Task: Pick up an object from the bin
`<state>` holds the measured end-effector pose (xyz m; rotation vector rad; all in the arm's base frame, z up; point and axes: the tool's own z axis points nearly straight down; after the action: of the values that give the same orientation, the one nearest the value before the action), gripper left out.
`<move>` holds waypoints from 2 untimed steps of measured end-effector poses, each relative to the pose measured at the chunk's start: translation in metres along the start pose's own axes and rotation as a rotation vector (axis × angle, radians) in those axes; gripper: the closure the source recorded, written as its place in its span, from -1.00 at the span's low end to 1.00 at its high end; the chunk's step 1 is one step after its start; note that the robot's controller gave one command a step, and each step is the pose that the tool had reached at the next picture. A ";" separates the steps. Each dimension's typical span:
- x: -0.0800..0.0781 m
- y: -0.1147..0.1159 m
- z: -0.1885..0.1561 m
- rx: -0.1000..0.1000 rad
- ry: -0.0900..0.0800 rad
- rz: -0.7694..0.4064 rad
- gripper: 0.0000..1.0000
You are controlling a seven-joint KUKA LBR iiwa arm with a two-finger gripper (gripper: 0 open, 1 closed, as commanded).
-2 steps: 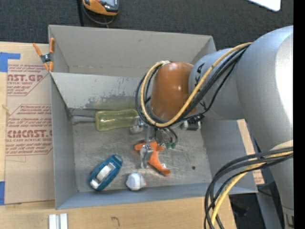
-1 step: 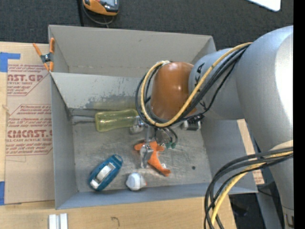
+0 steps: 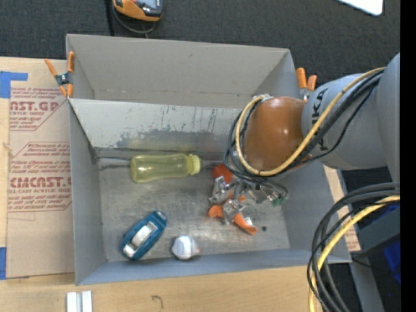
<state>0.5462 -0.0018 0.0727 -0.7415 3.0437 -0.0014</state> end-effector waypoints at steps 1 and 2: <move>0.000 0.000 0.000 0.000 0.000 0.000 1.00; 0.009 -0.005 -0.036 -0.009 0.014 -0.025 1.00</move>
Offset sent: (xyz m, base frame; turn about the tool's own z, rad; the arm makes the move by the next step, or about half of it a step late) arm -0.0039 -0.0215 0.0818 -0.0429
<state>0.5406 -0.0105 0.1090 -0.7832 3.0492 0.0070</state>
